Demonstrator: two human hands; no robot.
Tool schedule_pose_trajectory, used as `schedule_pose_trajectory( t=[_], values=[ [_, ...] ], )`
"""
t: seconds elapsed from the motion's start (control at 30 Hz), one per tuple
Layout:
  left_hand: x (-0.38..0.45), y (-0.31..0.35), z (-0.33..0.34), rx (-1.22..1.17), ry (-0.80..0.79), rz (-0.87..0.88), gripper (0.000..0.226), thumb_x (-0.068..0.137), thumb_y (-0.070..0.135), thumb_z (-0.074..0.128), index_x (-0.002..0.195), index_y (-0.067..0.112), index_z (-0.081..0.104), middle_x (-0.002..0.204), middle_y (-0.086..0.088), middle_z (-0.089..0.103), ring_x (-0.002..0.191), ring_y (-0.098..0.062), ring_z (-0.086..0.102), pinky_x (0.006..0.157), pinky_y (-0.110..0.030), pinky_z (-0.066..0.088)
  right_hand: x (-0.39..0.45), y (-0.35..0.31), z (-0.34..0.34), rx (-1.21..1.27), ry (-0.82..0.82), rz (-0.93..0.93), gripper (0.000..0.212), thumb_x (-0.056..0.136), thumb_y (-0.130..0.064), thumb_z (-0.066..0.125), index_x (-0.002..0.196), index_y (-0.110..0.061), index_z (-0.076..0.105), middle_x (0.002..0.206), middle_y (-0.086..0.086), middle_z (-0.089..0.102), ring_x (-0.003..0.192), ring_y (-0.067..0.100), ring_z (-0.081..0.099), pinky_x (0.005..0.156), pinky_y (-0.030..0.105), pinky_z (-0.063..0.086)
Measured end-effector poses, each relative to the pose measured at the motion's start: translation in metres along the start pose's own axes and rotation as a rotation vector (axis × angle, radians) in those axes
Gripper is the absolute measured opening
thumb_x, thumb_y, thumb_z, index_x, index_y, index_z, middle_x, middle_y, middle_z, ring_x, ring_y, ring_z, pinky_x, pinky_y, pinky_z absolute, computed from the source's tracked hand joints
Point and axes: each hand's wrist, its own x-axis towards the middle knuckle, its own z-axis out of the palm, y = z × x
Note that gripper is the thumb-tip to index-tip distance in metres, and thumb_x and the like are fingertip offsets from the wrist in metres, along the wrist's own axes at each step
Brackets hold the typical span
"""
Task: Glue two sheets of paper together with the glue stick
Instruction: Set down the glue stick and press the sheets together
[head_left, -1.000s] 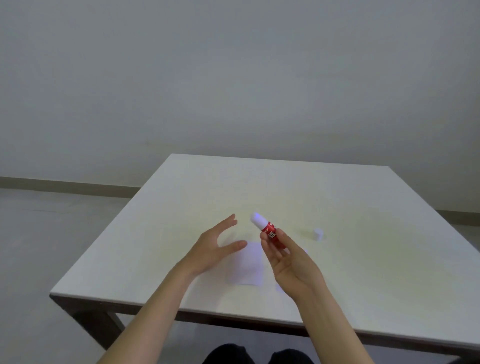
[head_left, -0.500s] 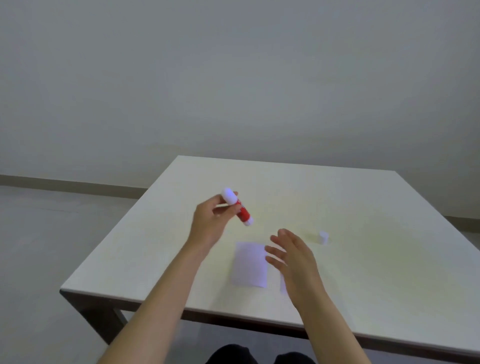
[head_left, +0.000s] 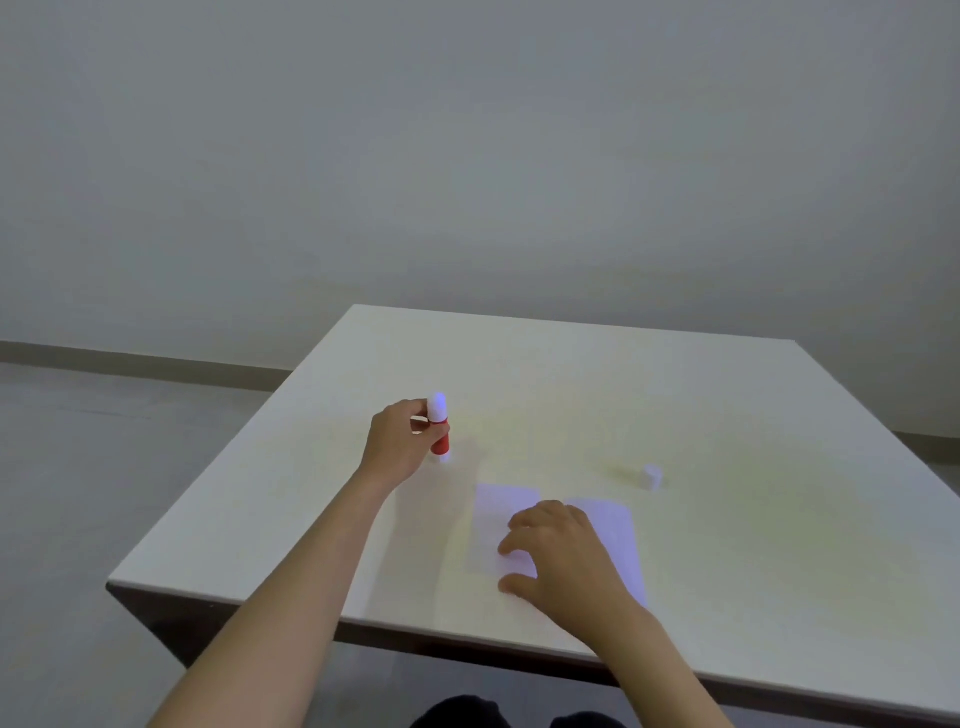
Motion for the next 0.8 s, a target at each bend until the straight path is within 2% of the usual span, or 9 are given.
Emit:
schedule_pose_trajectory(
  t=[0.17,0.33,0.4,0.47,0.53,0.6,0.67,0.73,0.8],
  values=[
    [0.000,-0.002,0.002,-0.014,-0.022,0.027,0.017,0.087,0.024,0.059,0.074,0.012,0.063,0.071,-0.002,0.073,0.069,0.012,0.060,0.059,-0.005,0.037,0.005,0.000,0.003,-0.087,0.021,-0.055,0.033,0.087,-0.039,0.057,0.116,-0.025,0.065,0.122,-0.010,0.064,0.124,0.016,0.040,0.105,0.026,0.022],
    [-0.001,-0.008,0.006,-0.064,0.001,0.025,0.006,0.086,0.021,0.063,0.090,0.025,0.063,0.081,0.009,0.070,0.071,0.018,0.059,0.060,-0.007,0.039,0.005,-0.002,0.007,-0.130,0.056,-0.063,0.034,0.091,-0.033,0.052,0.122,-0.023,0.061,0.123,-0.005,0.065,0.128,0.019,0.038,0.112,0.029,0.014],
    [-0.001,-0.010,0.007,-0.124,0.003,0.020,0.032,0.084,0.018,0.066,0.113,0.029,0.059,0.094,0.013,0.066,0.080,0.012,0.061,0.066,-0.011,0.041,0.005,-0.001,0.008,-0.148,0.060,-0.066,0.035,0.092,-0.031,0.050,0.125,-0.022,0.058,0.123,-0.003,0.064,0.128,0.020,0.039,0.114,0.032,0.011],
    [-0.002,-0.008,0.007,-0.159,0.012,0.020,0.062,0.081,0.019,0.071,0.136,0.025,0.044,0.114,0.010,0.056,0.097,-0.004,0.059,0.075,-0.019,0.042,0.004,-0.003,0.008,-0.169,0.069,-0.091,0.032,0.091,-0.025,0.050,0.121,-0.021,0.061,0.115,-0.001,0.067,0.123,0.023,0.045,0.116,0.035,0.012],
    [-0.005,-0.004,0.007,-0.148,0.136,0.058,0.076,0.079,0.021,0.074,0.144,0.022,0.034,0.129,0.005,0.046,0.112,-0.012,0.050,0.090,-0.024,0.039,0.001,-0.004,0.007,-0.220,0.130,-0.133,0.026,0.082,-0.019,0.061,0.106,-0.022,0.069,0.095,-0.003,0.073,0.108,0.022,0.059,0.114,0.038,0.026],
    [-0.012,0.005,0.004,-0.153,0.365,0.148,0.068,0.082,0.022,0.070,0.141,0.019,0.037,0.131,0.003,0.046,0.116,-0.011,0.049,0.096,-0.024,0.038,0.000,-0.005,0.007,-0.229,0.215,-0.135,0.023,0.073,-0.017,0.070,0.094,-0.024,0.073,0.079,-0.007,0.073,0.094,0.017,0.067,0.108,0.039,0.035],
    [-0.025,0.017,0.001,-0.189,0.535,0.249,0.048,0.086,0.024,0.063,0.131,0.021,0.046,0.117,0.007,0.053,0.103,-0.007,0.053,0.085,-0.016,0.041,0.000,-0.002,0.005,-0.172,0.278,-0.107,0.023,0.076,-0.015,0.067,0.097,-0.023,0.072,0.081,-0.006,0.074,0.094,0.016,0.067,0.111,0.040,0.031],
    [-0.043,0.031,0.003,-0.348,0.517,0.281,0.024,0.086,0.028,0.056,0.110,0.027,0.058,0.094,0.010,0.060,0.083,-0.003,0.058,0.070,-0.011,0.043,0.002,0.003,-0.004,-0.017,0.372,-0.027,0.024,0.082,-0.016,0.065,0.105,-0.021,0.070,0.091,-0.005,0.074,0.096,0.016,0.065,0.113,0.041,0.030],
    [-0.062,0.042,0.016,-0.583,0.368,0.221,0.014,0.088,0.025,0.052,0.083,0.021,0.064,0.067,0.006,0.062,0.060,-0.006,0.057,0.057,-0.014,0.043,0.002,0.008,-0.018,0.267,0.546,0.109,0.022,0.083,-0.016,0.069,0.104,-0.020,0.071,0.092,-0.006,0.074,0.088,0.014,0.065,0.104,0.038,0.039]
  ],
)
